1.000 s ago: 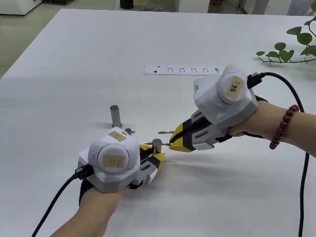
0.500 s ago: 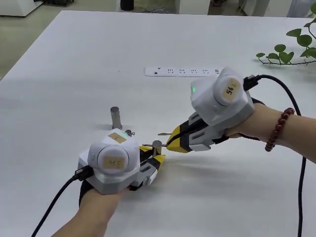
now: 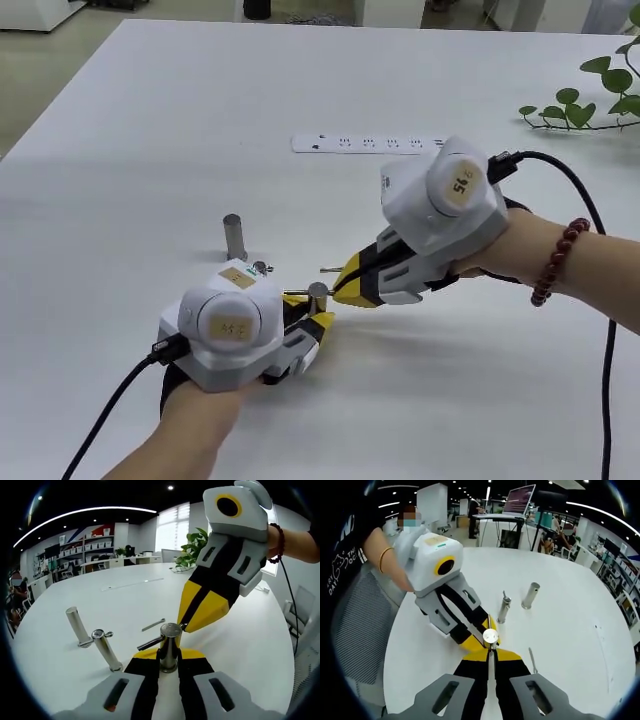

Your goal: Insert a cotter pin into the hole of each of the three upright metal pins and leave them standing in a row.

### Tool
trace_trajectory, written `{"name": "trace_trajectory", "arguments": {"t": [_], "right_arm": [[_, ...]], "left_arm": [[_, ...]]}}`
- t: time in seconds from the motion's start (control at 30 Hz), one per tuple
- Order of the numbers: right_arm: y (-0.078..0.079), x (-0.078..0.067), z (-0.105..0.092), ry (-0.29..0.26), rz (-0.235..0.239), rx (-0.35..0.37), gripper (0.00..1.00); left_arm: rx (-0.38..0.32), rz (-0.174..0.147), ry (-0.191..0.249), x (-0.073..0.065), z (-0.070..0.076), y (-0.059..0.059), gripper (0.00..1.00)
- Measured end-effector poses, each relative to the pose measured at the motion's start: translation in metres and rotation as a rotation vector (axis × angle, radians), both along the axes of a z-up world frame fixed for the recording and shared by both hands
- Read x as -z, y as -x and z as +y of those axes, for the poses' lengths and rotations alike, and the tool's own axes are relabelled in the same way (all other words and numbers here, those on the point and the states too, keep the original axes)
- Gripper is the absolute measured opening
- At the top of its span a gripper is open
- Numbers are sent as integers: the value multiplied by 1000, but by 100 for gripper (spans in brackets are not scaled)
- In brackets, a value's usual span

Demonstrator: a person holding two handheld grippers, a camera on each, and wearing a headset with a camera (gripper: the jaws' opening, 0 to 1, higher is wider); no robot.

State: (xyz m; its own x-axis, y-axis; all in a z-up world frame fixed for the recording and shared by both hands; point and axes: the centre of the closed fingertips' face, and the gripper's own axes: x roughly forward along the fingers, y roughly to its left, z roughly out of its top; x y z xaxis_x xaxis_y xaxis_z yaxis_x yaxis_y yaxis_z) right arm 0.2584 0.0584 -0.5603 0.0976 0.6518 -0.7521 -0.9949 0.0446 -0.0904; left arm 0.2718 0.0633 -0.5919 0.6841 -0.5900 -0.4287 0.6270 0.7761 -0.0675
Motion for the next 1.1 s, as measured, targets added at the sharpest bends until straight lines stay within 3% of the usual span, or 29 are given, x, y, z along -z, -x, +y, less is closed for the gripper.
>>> {"name": "trace_trajectory", "arguments": {"t": [0.17, 0.37, 0.73, 0.9, 1.1], "right_arm": [[0, 0, 0, -12, 5, 14, 0], [-1, -1, 1, -24, 5, 20, 0], [0, -5, 10, -61, 20, 43, 14], [0, -4, 14, -72, 31, 58, 15], [0, 1, 19, -76, 43, 69, 15]], "left_arm": [[8, -4, -26, 1, 0, 1, 11], [10, 21, -60, 8, 5, 4, 13], [28, 24, -47, 0, 10, 9, 26], [38, 31, -58, -1, 15, 14, 30], [19, 43, -34, -6, 21, 16, 33]]}}
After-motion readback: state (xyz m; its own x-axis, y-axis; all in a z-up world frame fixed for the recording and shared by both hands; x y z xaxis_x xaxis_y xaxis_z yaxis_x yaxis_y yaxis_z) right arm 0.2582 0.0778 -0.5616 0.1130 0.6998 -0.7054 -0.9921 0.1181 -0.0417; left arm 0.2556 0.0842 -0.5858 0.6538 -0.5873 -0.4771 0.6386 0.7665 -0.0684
